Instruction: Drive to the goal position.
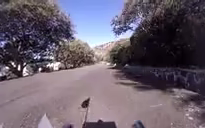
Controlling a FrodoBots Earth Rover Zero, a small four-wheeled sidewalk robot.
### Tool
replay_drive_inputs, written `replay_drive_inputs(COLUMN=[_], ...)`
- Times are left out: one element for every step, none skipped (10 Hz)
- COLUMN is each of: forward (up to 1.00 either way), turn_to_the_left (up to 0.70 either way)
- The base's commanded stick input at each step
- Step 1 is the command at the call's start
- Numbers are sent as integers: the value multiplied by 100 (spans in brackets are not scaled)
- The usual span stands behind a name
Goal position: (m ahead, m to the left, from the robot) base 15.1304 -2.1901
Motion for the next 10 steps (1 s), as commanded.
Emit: replay_drive_inputs(forward=[50, 50, 50, 50, 50, 50, 50, 50, 50, 50], turn_to_the_left=[0, 0, 0, 0, 0, 0, 0, 0, 0, 0])
